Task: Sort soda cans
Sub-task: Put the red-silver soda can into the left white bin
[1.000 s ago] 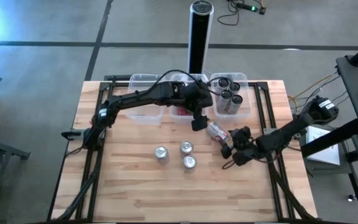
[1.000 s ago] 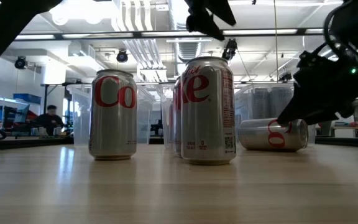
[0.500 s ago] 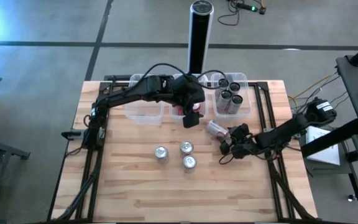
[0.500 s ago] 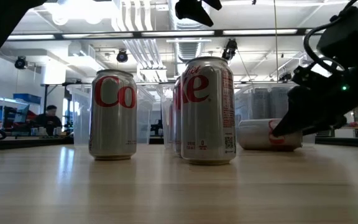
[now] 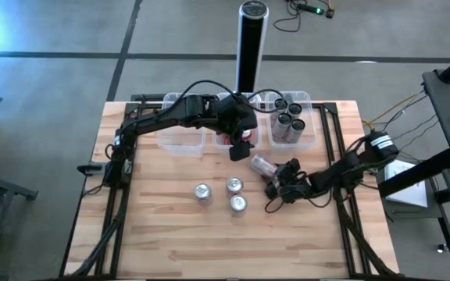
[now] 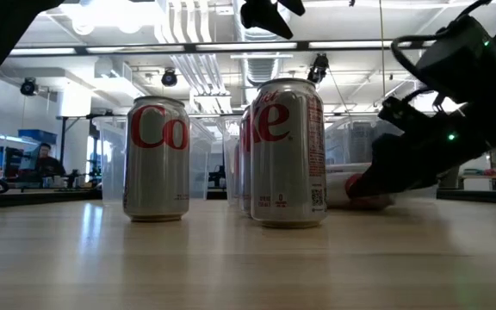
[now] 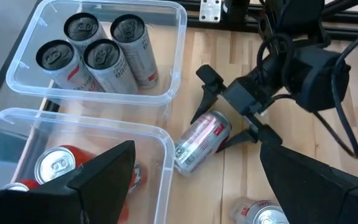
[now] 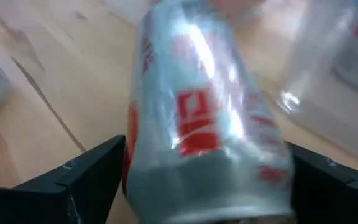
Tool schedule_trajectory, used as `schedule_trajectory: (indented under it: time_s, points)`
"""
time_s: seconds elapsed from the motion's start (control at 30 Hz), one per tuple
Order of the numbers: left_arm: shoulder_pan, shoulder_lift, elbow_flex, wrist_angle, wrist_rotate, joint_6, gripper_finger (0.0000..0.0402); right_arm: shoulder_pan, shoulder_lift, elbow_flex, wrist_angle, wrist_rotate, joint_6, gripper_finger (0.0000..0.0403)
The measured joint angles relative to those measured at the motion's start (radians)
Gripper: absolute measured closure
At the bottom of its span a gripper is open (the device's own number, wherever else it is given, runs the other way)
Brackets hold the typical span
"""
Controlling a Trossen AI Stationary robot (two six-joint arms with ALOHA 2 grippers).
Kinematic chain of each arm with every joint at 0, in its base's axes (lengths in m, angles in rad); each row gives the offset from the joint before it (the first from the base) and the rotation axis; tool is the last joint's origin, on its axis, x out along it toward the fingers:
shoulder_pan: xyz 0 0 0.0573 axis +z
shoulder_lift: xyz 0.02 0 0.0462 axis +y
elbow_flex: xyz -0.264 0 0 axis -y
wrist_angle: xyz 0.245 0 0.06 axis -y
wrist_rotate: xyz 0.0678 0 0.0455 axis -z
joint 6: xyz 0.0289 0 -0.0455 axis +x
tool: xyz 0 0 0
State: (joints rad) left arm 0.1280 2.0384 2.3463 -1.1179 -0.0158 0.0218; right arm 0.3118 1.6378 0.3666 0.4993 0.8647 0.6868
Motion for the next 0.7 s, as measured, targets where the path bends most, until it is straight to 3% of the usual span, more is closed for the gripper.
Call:
schedule_trajectory:
  time_s: [0.23,0.37,0.47,0.7]
  points:
    - [0.001,-0.003,0.0,-0.018,0.0,-0.024,0.0072,-0.002,0.038,0.02,0.012,0.016,-0.001,0.0098]
    - [0.001,-0.017,0.008,-0.07,0.0,-0.028,0.0072,-0.005,-0.078,0.02,-0.069,-0.104,-0.051,0.009]
    - [0.001,-0.043,0.005,-0.114,0.0,-0.027,0.0072,-0.004,-0.218,0.06,-0.29,-0.217,-0.052,0.0093]
    - [0.001,-0.093,0.006,-0.252,-0.018,-0.024,0.0072,0.0,-0.504,0.289,-0.929,-0.343,-0.138,0.0096]
